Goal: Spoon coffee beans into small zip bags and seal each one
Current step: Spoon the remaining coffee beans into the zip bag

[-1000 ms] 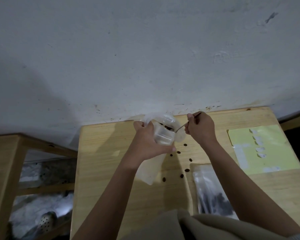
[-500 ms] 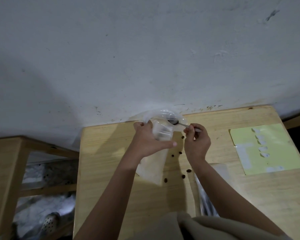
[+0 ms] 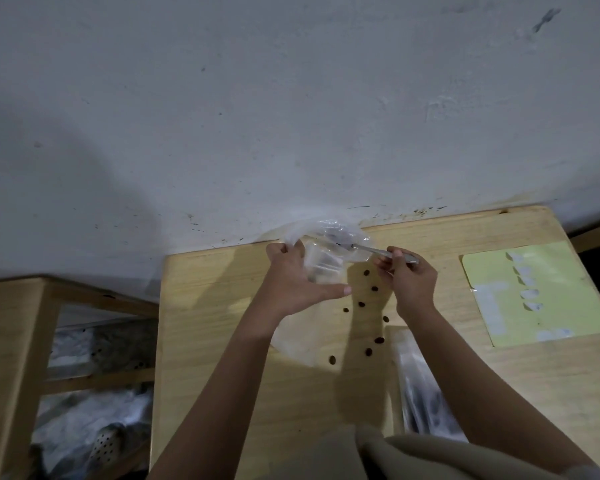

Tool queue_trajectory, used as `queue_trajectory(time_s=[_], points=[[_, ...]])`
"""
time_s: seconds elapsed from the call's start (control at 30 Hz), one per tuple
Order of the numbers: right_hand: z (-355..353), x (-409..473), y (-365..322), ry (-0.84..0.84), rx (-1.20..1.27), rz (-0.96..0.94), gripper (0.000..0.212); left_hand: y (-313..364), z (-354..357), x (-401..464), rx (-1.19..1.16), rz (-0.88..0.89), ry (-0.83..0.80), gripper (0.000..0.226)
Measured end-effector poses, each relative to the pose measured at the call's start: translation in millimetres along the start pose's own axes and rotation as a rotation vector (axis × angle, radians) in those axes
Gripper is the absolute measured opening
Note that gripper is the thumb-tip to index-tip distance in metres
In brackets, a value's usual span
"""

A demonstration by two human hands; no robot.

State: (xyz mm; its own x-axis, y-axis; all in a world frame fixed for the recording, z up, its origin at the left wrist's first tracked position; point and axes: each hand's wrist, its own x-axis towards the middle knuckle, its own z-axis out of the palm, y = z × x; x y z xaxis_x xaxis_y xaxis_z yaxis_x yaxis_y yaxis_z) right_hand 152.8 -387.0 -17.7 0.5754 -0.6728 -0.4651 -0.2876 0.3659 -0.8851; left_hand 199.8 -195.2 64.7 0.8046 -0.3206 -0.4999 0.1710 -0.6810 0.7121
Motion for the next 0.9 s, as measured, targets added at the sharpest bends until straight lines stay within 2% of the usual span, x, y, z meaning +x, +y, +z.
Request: queue_trajectory(time_s=[0.23, 0.3, 0.47, 0.67, 0.83, 0.9], points=[[-6, 0, -11, -0.021, 0.12, 0.14, 0.014, -4, -9, -3, 0.148, 0.039, 0.016, 0.1], [-10, -2, -13, -0.018, 0.146, 0.153, 0.016, -6, -12, -3, 0.225, 0.025, 0.006, 0.101], [-18, -13, -18, -0.077, 0.113, 0.066, 0.017, -16, -12, -2, 0.249, 0.029, 0.02, 0.09], [-28, -18, -26, -0.141, -0.029, -0.086, 0.015, -30, -6, -4, 0.18, 0.067, 0.043, 0.112], [-28, -23, -35, -0.176, -0.066, -0.097, 0.015, -40, 2, -5, 0.147, 0.072, 0.003, 0.129], [-27, -27, -39, -0.213, -0.076, -0.103, 0.016, -42, 5, -6, 0.151, 0.086, -0.004, 0.129]])
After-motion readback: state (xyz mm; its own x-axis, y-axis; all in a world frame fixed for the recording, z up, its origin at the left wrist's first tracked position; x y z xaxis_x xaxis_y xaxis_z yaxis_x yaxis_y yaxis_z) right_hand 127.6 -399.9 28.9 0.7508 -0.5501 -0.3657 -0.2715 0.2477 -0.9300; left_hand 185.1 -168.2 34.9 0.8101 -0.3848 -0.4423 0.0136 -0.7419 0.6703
